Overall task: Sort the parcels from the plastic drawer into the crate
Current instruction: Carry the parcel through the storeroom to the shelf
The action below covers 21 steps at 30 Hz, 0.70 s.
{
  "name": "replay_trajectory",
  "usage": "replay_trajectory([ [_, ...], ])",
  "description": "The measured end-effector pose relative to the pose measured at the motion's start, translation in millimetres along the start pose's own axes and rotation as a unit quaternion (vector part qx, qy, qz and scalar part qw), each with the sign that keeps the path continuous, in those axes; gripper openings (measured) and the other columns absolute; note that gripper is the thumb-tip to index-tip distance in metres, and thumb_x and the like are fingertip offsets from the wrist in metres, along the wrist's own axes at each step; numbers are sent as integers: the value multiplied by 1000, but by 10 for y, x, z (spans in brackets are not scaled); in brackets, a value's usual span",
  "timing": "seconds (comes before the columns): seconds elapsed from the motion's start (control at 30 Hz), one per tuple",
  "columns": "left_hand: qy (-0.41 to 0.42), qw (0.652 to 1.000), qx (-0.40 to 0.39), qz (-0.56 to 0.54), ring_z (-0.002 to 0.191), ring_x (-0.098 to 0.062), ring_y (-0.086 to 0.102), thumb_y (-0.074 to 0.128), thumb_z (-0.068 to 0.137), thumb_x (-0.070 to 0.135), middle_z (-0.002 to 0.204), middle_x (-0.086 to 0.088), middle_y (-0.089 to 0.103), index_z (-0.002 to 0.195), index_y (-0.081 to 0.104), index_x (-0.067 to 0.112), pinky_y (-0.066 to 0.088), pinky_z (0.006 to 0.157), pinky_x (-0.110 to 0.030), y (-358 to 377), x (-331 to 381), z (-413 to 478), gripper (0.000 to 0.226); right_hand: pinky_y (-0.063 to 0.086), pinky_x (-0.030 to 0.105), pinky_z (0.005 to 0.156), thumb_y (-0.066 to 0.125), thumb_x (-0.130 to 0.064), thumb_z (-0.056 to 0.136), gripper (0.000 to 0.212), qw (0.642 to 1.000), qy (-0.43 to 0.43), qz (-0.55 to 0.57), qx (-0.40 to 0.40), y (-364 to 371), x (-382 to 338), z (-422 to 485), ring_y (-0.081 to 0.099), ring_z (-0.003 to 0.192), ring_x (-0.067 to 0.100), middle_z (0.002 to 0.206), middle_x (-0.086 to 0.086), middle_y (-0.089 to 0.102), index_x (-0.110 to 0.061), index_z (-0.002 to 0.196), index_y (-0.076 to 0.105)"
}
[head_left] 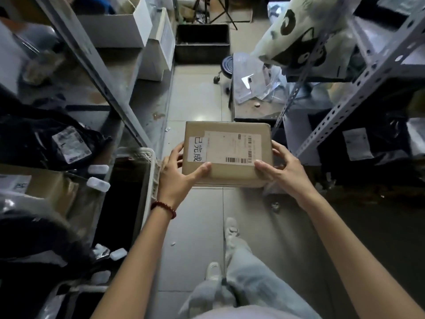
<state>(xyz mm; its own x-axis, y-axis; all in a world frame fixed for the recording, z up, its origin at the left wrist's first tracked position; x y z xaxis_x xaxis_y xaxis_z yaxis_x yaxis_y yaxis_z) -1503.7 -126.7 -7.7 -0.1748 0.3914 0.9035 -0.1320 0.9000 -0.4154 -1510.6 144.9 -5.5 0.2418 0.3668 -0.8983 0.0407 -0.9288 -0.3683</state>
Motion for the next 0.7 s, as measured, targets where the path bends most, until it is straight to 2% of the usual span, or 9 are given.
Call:
replay_trajectory([
  [0.07, -2, 1000, -5, 9, 107, -3, 53, 83, 66, 46, 127, 3, 49, 137, 44, 29, 45, 84, -14, 79, 70, 346, 83, 55, 34, 89, 76, -39, 77, 75, 1000, -3, -4, -2, -10, -27, 389, 64, 102, 12, 133, -5, 56, -31, 144, 41],
  [0.17, 9, 999, 16, 39, 107, -5, 48, 81, 70, 42, 120, 6, 44, 139, 42, 28, 42, 88, -20, 136, 202, 820, 80, 51, 25, 88, 74, -38, 79, 73, 1000, -14, -7, -10, 11, -105, 962, 58, 108, 6, 136, -6, 53, -33, 144, 41],
  [0.27, -9, 998, 26, 53, 112, -10, 49, 77, 60, 60, 122, 5, 45, 140, 40, 30, 45, 99, -34, 153, 280, 1269, 94, 47, 36, 101, 73, -39, 80, 71, 999, -19, 5, -30, 34, -250, 1471, 51, 123, 10, 139, -4, 52, -34, 143, 42],
  [0.33, -24, 997, 36, 56, 116, -13, 51, 69, 53, 70, 126, 4, 45, 141, 40, 30, 45, 102, -40, 144, 322, 1534, 101, 51, 39, 97, 73, -38, 81, 70, 999, -16, 16, -40, 41, -361, 1765, 56, 114, 10, 140, -3, 51, -34, 143, 41],
  [0.4, -35, 997, 46, 56, 117, -15, 51, 68, 51, 71, 131, 1, 47, 140, 40, 30, 46, 101, -42, 128, 371, 1790, 102, 54, 35, 91, 73, -37, 81, 70, 998, -18, 24, -49, 51, -491, 2056, 58, 104, 6, 141, -2, 50, -34, 143, 41],
  [0.47, -45, 996, 56, 58, 118, -16, 51, 70, 52, 69, 133, -2, 47, 139, 41, 29, 45, 102, -41, 114, 406, 2029, 100, 54, 35, 91, 73, -36, 82, 70, 997, -24, 28, -61, 80, -608, 2324, 58, 104, 7, 139, -2, 52, -32, 143, 41],
  [0.57, -48, 995, 59, 62, 114, -11, 48, 78, 61, 57, 131, -3, 46, 140, 42, 26, 42, 99, -31, 116, 459, 2422, 92, 53, 37, 93, 73, -35, 82, 68, 997, -30, 25, -63, 131, -742, 2735, 57, 115, 14, 135, -5, 52, -30, 143, 42],
  [0.67, -40, 995, 58, 74, 110, -8, 45, 80, 71, 43, 125, 1, 45, 141, 41, 25, 39, 96, -26, 109, 511, 2882, 81, 56, 28, 79, 71, -34, 84, 66, 998, -24, 24, -59, 204, -848, 3178, 63, 96, 14, 135, -4, 51, -32, 143, 42],
  [0.7, -37, 994, 57, 80, 109, -7, 44, 79, 72, 42, 122, 3, 44, 141, 40, 25, 39, 95, -25, 103, 533, 3058, 80, 56, 23, 76, 71, -32, 84, 66, 998, -23, 30, -56, 239, -884, 3328, 63, 96, 14, 134, -5, 51, -31, 143, 41],
])
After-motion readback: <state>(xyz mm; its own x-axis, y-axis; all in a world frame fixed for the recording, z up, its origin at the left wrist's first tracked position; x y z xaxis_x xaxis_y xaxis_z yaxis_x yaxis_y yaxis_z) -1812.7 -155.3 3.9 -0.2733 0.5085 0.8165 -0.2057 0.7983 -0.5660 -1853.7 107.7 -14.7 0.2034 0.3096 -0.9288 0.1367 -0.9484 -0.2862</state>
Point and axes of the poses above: each hand's wrist, its own z-axis towards the middle knuckle, its own y-axis out of the palm, x = y × z, the point moved 7 cm from there along z, towards the middle knuckle
